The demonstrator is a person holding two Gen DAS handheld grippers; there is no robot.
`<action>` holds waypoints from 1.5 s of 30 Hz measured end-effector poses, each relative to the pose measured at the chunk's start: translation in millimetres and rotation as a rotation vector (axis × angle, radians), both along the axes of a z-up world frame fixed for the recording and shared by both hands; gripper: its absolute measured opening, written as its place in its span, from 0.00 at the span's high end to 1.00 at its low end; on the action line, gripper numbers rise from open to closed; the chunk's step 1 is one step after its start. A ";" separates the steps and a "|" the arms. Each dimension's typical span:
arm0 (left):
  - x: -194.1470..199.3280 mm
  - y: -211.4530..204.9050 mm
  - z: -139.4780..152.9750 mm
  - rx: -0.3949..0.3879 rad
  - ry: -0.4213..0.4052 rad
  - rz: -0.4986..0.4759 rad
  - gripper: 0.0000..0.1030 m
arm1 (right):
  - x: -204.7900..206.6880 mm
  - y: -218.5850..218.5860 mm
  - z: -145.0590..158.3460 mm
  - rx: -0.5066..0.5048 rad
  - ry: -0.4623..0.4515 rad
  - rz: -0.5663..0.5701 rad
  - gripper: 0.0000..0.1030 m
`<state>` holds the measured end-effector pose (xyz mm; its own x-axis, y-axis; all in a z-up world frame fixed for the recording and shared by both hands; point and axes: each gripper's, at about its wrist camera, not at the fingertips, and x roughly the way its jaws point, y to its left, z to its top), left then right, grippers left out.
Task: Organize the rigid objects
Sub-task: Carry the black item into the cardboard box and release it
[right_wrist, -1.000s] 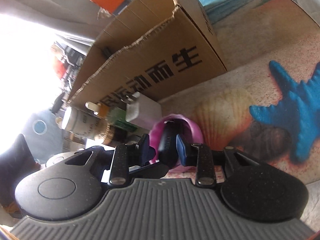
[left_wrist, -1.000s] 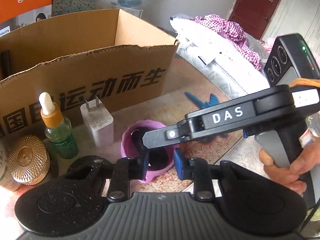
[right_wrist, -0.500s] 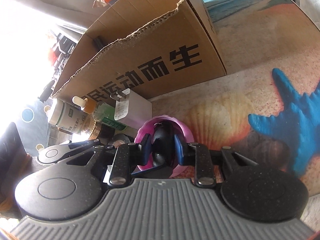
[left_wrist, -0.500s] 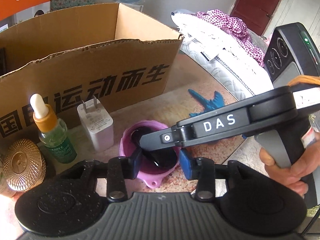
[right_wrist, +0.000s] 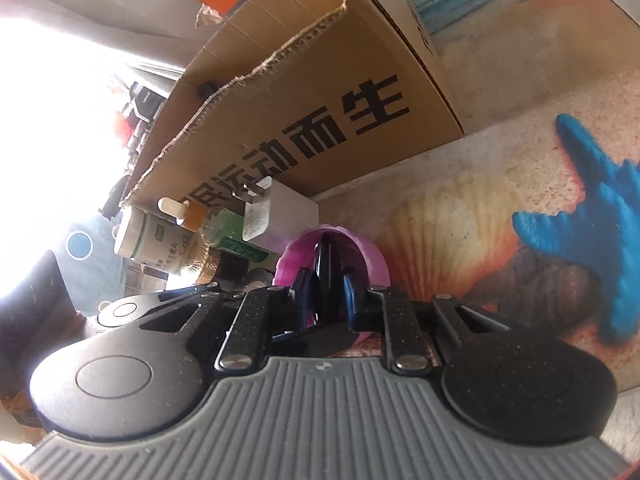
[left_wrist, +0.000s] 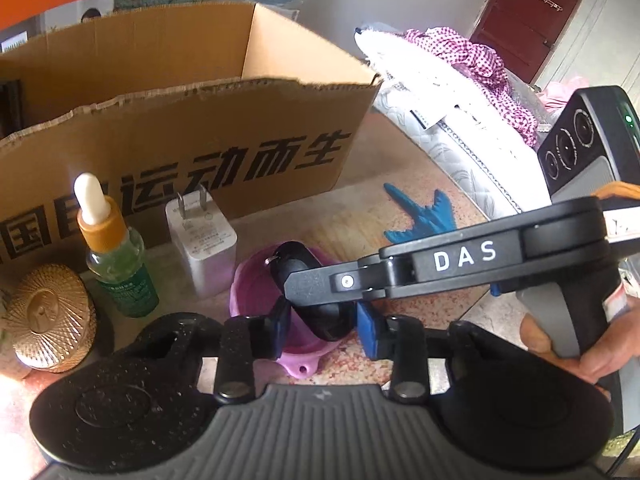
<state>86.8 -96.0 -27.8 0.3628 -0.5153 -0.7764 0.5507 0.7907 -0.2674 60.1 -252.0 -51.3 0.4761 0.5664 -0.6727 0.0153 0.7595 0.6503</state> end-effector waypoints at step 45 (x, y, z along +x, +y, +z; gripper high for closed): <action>159.9 128.9 78.6 0.116 -0.032 0.354 0.58 | 241.8 136.6 38.1 0.073 0.110 0.206 0.70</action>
<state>246.7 32.8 50.8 0.5277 -0.2629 -0.8077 0.2439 0.9577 -0.1524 301.9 -115.4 -13.2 0.2716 0.6931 -0.6678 -0.0608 0.7048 0.7068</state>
